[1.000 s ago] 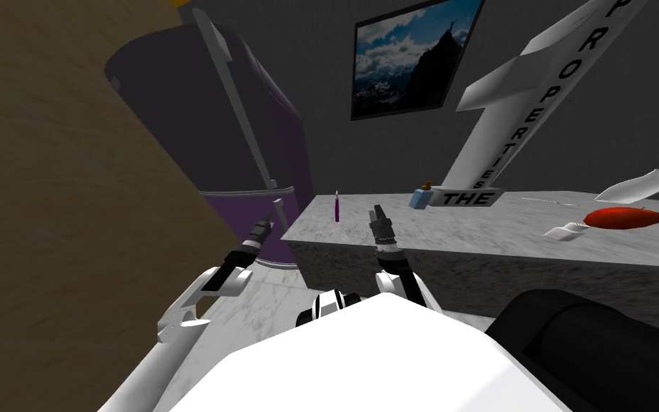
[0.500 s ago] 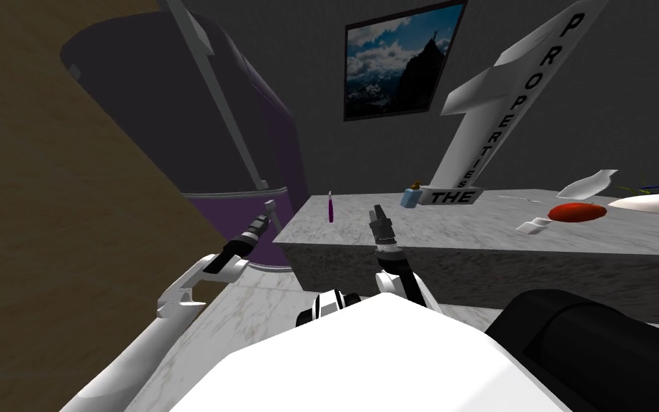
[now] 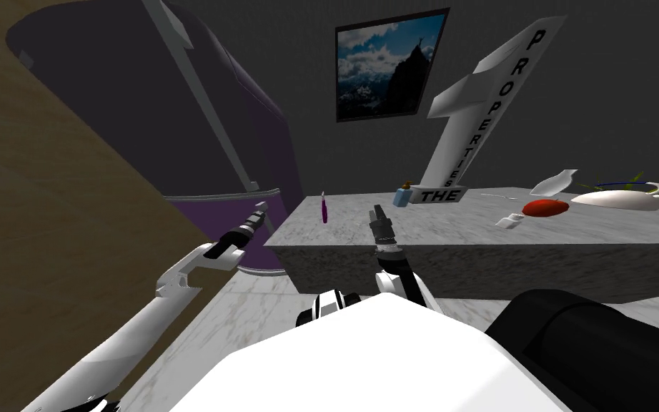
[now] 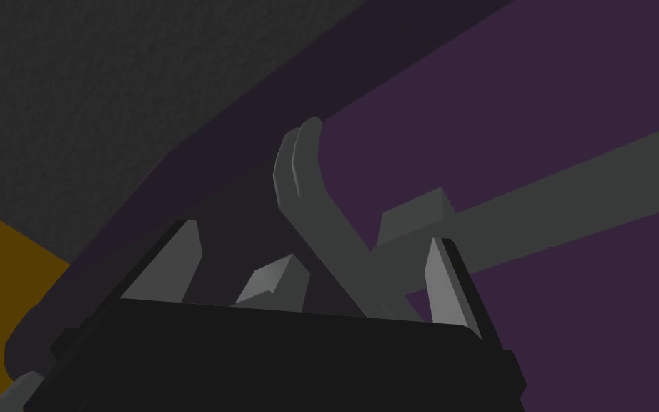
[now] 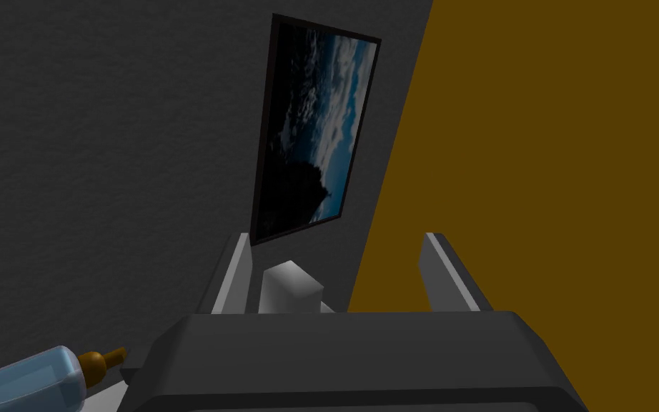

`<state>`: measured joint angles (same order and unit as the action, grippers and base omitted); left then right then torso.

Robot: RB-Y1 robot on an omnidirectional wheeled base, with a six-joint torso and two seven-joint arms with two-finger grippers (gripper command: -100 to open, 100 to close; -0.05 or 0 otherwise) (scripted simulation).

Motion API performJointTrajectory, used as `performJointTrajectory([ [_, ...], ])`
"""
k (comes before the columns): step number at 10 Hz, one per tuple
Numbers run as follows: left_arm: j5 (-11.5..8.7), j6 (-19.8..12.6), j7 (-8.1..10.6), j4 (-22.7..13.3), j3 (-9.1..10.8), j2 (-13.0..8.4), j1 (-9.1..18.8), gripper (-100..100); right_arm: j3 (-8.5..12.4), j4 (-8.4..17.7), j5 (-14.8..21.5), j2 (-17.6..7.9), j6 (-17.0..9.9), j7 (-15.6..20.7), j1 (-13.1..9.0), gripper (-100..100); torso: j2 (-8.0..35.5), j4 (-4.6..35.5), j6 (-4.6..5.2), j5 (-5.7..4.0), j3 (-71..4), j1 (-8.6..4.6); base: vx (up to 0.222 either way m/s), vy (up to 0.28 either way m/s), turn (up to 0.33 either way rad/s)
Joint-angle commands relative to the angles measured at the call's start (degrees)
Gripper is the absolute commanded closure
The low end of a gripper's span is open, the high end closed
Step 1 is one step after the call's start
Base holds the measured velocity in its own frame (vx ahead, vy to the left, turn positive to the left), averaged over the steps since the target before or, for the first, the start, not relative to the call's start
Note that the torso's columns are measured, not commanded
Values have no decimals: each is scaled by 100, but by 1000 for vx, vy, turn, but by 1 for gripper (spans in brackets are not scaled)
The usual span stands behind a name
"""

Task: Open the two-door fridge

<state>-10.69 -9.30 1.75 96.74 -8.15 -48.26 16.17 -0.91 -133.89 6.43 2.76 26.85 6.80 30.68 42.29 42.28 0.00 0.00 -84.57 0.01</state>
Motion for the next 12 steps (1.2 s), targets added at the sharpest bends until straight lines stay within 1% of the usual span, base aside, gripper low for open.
performJointTrajectory([
  [1,-101,-267,-18,-319,-77,-258,355,-100,0,0,0,0,0,0,0,0,0,0,1,0,0,-1,-2,-38,-53],
  [2,-174,-414,-26,-556,-132,-437,580,-100,0,0,0,0,0,0,0,0,1,1,-3,1,1,3,1,-48,-76],
  [3,-174,-414,-26,-556,-132,-437,580,-100,0,0,0,0,0,0,0,0,1,1,0,0,1,-1,0,-34,-40],
  [5,-315,-701,-40,-993,-239,-784,951,-100,0,0,0,0,0,0,0,0,1,0,1,0,0,1,-9,-45,-112],
  [6,-315,-701,-40,-1025,-239,-784,1018,-100,0,0,0,0,0,0,0,0,1,1,1,-2,0,-7,1,-41,-39],
  [8,-449,-974,-55,-1467,-340,-1112,1435,-100,0,0,0,0,0,0,0,0,-2,0,0,0,-1,0,0,-51,-90],
  [9,-512,-1103,-61,-1678,-388,-1267,1588,-100,0,0,0,0,0,0,0,0,-1,-1,0,-1,0,-4,5,-55,-136],
  [10,-512,-1103,-61,-1686,-388,-1267,1631,-100,0,0,0,0,0,0,0,0,-1,0,0,-1,-1,-2,-4,-42,-25],
  [12,-628,-1338,-73,-2073,-475,-1551,1972,-100,0,0,0,0,0,0,0,0,-16,26,6,-21,-14,9,-16,-57,-94],
])
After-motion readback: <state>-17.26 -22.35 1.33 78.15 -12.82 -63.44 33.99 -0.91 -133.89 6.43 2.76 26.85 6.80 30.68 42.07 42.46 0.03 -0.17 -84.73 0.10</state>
